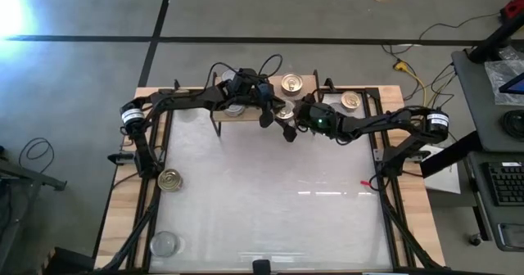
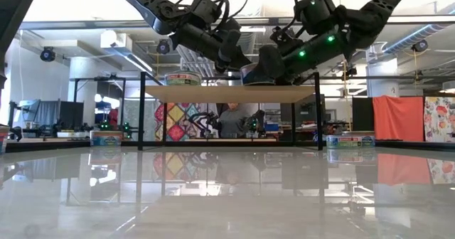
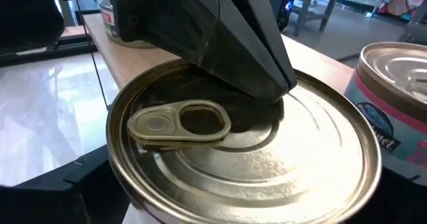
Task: Stack canned seafood by type on shelf
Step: Put the blue tuna can on the shelf
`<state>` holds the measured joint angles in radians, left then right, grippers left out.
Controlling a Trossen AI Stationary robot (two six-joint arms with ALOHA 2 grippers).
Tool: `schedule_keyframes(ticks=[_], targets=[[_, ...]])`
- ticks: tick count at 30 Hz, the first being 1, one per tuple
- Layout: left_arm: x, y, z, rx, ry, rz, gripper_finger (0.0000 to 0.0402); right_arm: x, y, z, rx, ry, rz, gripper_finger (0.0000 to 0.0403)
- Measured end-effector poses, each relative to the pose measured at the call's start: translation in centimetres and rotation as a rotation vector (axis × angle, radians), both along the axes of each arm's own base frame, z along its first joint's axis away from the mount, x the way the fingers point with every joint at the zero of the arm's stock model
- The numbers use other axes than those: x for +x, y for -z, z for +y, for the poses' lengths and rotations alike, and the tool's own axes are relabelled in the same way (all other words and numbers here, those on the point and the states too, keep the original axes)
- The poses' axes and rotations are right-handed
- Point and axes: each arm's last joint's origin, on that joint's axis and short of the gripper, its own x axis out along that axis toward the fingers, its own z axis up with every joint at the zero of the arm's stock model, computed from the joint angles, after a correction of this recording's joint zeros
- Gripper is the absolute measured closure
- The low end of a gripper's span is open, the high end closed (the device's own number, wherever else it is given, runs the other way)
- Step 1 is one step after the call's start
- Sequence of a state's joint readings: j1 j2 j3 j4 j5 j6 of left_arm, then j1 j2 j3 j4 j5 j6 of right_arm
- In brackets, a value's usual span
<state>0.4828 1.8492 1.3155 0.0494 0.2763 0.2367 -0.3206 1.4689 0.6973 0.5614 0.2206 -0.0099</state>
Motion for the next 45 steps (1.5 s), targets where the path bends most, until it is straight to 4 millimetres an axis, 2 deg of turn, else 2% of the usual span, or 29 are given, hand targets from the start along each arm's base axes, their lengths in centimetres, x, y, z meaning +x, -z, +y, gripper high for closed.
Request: schedule_keyframes(ticks=[11,17,27,31,35,42,45], targets=[[-0.1,0.1,0.2,0.006,-0.012,0.011,0.0401,0.1,0.2,0.0,0.065,0.005,0.218,0.0003],[-0.2,0.1,0.2,0.002,-0.016,0.023,0.0401,0.1,-0.1,-0.1,0.045,-0.001,0.246,0.0003],[-0.2,0.0,0.3,-0.003,-0.026,0.003,0.0401,-0.3,-2.4,0.1,0.085,-0.011,0.377,0.0003],[-0.1,-0.2,0.4,0.0,-0.031,-0.025,0.0401,-0.5,-4.3,0.2,0.121,-0.015,0.51,0.0003],[0.1,-0.5,0.4,-0.005,-0.034,-0.041,0.0401,-0.8,-7.2,0.2,0.158,-0.013,0.622,0.0003],[0.9,-2.1,-0.2,-0.024,-0.026,-0.056,0.0401,-0.8,-13.7,0.0,0.123,0.071,0.577,0.0003],[0.5,-3.7,-1.1,-0.018,0.001,-0.04,0.0401,-0.7,-15.6,0.0,0.112,0.067,0.516,0.0003]])
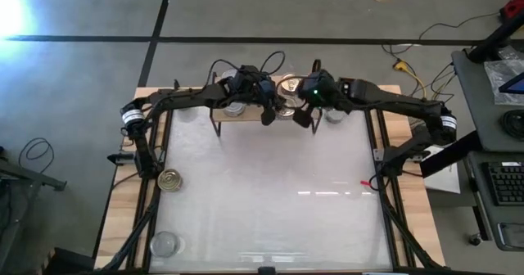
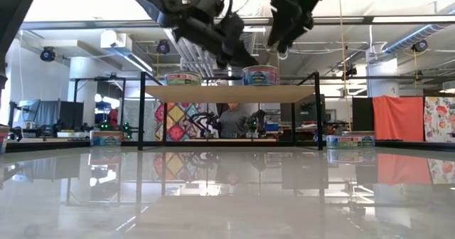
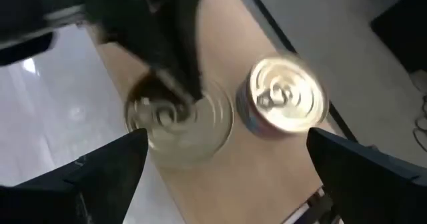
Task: Stack canned seafood by type on shelf
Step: Put the blue tuna can on the shelf
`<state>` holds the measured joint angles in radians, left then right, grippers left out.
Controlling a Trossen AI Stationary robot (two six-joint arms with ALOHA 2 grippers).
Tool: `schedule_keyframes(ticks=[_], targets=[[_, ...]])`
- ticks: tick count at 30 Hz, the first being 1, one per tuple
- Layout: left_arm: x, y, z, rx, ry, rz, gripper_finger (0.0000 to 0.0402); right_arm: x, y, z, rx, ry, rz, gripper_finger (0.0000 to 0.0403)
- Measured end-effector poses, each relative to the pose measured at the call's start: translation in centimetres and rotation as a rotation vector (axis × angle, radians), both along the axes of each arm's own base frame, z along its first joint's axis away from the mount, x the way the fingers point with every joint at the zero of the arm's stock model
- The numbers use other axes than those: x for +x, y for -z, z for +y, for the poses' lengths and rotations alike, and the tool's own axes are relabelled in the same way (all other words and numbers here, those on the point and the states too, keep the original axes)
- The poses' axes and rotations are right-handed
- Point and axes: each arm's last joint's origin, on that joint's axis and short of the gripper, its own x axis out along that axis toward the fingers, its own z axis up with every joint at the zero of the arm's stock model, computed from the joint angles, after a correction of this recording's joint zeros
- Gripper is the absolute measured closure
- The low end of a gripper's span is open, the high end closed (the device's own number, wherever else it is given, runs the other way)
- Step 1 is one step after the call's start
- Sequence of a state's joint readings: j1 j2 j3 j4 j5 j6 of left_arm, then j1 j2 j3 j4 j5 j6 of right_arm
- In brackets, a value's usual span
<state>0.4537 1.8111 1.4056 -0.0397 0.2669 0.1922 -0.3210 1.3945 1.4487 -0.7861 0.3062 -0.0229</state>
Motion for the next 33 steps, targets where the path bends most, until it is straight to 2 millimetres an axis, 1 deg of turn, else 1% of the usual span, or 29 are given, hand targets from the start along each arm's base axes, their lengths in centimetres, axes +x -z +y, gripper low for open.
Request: schedule_keyframes(ticks=[3,5,8,10,13,16,19,21,26,29,33], targets=[[-1.5,-1.9,-1.3,0.009,0.027,0.026,0.0401,0.3,-0.3,0.0,0.028,-0.033,-0.021,0.0009],[-2.7,-2.3,-2.4,0.006,0.043,0.046,0.0401,0.6,0.2,0.0,0.054,-0.054,-0.015,0.0026],[-4.6,-2.7,-4.8,0.007,0.081,0.034,0.0401,1.1,0.9,-0.1,0.055,-0.065,0.01,0.0068],[-5.9,-3.0,-6.6,0.003,0.109,-0.007,0.0401,1.6,1.4,-0.3,0.055,-0.067,0.019,0.0101],[-7.2,-2.1,-9.0,-0.01,0.15,-0.063,0.0401,2.6,2.3,-0.6,0.055,-0.069,0.022,0.0147],[-8.2,-1.2,-11.2,-0.021,0.195,-0.116,0.0401,3.5,3.1,-0.9,0.054,-0.069,0.022,0.0185],[-9.1,-0.6,-13.1,-0.025,0.233,-0.151,0.0401,3.9,3.8,-1.1,0.053,-0.061,0.046,0.0213],[-9.6,0.1,-14.1,-0.025,0.213,-0.137,0.0401,3.9,4.2,-1.3,0.043,-0.041,0.075,0.0228],[-10.1,1.3,-15.7,-0.031,0.152,-0.111,0.0401,3.7,4.6,-1.5,0.018,-0.012,0.135,0.0257],[-10.3,2.1,-16.3,-0.055,0.143,-0.087,0.0401,3.4,4.7,-1.6,0.02,-0.011,0.161,0.027],[-10.1,2.5,-16.6,-0.068,0.137,-0.098,0.0401,3.3,4.7,-1.8,0.023,-0.004,0.168,0.0285]])
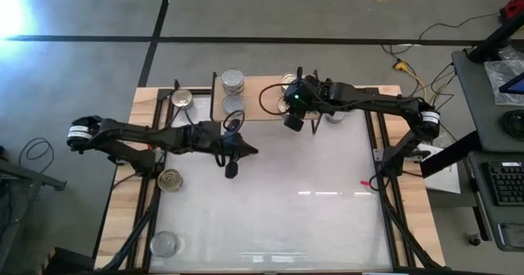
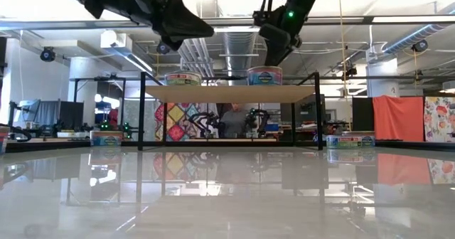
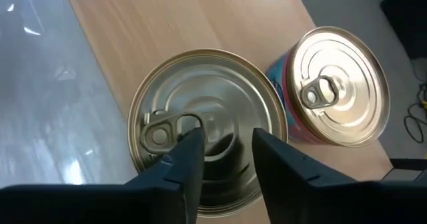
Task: Stack canned seafood by type on shelf
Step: Put the blue tuna can on the shelf
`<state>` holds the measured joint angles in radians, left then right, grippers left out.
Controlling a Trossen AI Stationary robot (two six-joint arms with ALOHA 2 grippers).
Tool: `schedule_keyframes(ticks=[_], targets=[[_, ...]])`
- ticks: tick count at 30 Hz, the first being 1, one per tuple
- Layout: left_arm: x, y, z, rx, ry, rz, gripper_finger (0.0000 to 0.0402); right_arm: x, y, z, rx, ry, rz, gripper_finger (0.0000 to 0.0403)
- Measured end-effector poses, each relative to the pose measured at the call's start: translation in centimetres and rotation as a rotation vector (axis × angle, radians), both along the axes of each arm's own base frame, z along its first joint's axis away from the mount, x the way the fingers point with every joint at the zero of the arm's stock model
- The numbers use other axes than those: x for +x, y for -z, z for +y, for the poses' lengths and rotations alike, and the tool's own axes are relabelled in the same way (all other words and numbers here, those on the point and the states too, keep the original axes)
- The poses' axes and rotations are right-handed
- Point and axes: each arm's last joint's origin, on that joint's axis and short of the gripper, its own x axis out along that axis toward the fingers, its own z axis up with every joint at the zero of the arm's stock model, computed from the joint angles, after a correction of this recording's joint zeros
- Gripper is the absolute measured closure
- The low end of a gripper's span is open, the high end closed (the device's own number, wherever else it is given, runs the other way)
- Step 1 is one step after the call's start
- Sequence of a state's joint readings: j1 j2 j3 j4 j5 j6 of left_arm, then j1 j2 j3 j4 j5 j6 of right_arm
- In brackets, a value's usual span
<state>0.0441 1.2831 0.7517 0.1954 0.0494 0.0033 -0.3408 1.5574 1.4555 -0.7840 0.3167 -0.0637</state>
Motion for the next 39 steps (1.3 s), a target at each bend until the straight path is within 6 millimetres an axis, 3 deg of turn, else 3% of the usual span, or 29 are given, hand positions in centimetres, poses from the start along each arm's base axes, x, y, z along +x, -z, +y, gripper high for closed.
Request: schedule_keyframes(ticks=[14,39], targets=[[0.18,0.0,-0.08,-0.004,-0.006,-0.009,0.0401,-0.25,0.11,-0.17,-0.02,-0.043,0.051,0.0307],[0.17,0.05,-0.6,-0.018,0.001,-0.008,0.0401,-0.19,0.06,-0.57,-0.076,-0.031,0.063,0.0278]])
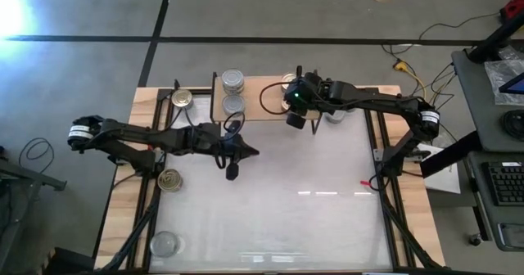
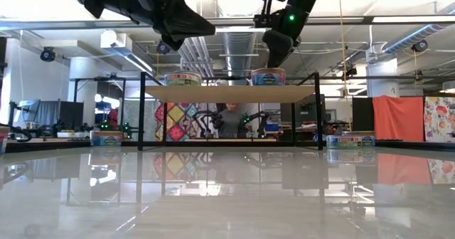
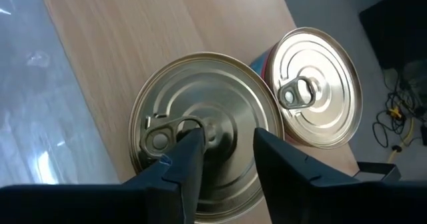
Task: Stack canned seafood by type on shelf
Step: Put the blue tuna can on the shelf, then stack the blue tuna can on top of the blue tuna can on the shelf
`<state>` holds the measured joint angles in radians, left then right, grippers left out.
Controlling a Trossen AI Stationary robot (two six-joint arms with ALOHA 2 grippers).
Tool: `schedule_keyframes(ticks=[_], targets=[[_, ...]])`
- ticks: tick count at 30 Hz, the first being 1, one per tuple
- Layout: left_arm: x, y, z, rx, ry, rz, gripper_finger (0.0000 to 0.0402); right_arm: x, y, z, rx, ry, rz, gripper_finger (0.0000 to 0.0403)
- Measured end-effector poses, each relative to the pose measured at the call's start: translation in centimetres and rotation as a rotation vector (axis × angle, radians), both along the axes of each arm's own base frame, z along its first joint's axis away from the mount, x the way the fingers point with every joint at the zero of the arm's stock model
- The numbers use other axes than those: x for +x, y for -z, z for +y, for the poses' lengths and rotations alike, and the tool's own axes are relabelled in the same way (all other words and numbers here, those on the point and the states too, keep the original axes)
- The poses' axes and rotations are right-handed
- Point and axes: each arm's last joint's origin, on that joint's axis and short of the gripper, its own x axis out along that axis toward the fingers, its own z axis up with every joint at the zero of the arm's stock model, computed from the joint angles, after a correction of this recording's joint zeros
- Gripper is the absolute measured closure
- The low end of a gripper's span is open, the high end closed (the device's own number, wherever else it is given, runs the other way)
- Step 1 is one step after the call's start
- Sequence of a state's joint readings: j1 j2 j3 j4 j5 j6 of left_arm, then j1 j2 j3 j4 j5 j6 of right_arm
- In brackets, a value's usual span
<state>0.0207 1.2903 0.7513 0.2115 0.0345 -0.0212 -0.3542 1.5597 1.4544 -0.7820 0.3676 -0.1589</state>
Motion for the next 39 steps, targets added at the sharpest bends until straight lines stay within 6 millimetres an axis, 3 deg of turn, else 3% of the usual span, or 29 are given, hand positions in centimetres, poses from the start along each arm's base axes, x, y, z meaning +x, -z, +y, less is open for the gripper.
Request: schedule_keyframes(ticks=[10,25,33,36,39], targets=[[0.0,0.0,0.0,-0.014,-0.004,0.0,0.0401,-0.2,0.1,0.2,0.018,0.019,0.011,0.0289],[0.0,-0.1,0.0,-0.013,-0.005,-0.006,0.0401,0.1,-0.6,0.6,0.03,0.011,-0.009,0.0261],[0.0,0.0,0.0,-0.013,-0.005,-0.005,0.0401,-0.4,-3.8,0.9,0.022,0.013,-0.03,0.0253],[0.0,0.0,0.0,-0.013,-0.005,-0.004,0.0401,-1.9,-5.8,1.7,0.047,0.051,-0.034,0.0259],[-0.1,0.3,-0.2,-0.013,-0.001,0.005,0.0401,-4.7,-7.5,2.7,0.072,0.127,-0.026,0.0277]])
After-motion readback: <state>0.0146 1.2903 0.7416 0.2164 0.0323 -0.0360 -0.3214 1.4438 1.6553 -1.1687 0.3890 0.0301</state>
